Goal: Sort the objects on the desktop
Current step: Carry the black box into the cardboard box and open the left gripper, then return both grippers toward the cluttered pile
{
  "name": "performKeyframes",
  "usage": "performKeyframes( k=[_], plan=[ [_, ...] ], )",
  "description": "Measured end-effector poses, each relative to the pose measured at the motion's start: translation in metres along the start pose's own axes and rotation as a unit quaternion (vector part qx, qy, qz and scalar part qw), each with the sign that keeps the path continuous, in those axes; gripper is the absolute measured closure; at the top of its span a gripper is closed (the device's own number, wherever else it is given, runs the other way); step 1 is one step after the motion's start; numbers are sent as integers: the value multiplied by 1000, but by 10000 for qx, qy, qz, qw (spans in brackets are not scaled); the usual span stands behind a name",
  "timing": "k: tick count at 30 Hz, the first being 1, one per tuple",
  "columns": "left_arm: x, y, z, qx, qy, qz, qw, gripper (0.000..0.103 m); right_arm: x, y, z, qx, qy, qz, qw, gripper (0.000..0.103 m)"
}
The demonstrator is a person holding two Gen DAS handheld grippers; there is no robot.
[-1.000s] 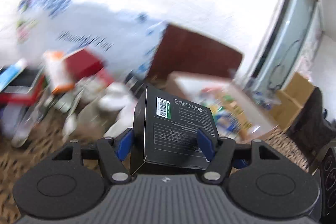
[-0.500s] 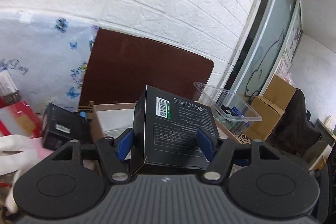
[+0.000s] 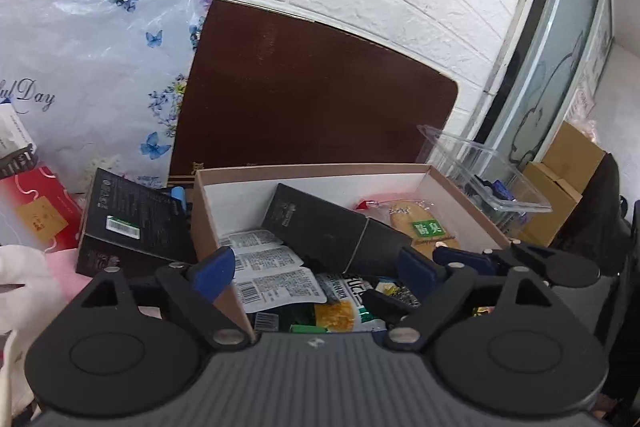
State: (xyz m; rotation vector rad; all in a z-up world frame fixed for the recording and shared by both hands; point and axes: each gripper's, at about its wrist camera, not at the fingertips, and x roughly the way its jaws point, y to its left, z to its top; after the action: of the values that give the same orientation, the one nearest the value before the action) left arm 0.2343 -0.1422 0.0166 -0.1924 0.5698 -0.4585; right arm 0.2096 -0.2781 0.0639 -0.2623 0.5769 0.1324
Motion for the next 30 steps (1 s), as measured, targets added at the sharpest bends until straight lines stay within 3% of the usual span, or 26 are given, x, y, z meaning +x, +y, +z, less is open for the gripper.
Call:
performKeyframes(
  k=[5,21,30],
  plan=[
    [-8,3,-3,-45,37,87,9999,10,-9,-3,-10,347,-66,171,9992,17],
    [-76,-1,-19,135,-151,228,9995,9,-63,18,-4,526,-294,-15,9982,12],
    [-139,19,-62,164,-377,681,9968,9,-108,69,-25,755,-685,377,9941,9]
  ],
)
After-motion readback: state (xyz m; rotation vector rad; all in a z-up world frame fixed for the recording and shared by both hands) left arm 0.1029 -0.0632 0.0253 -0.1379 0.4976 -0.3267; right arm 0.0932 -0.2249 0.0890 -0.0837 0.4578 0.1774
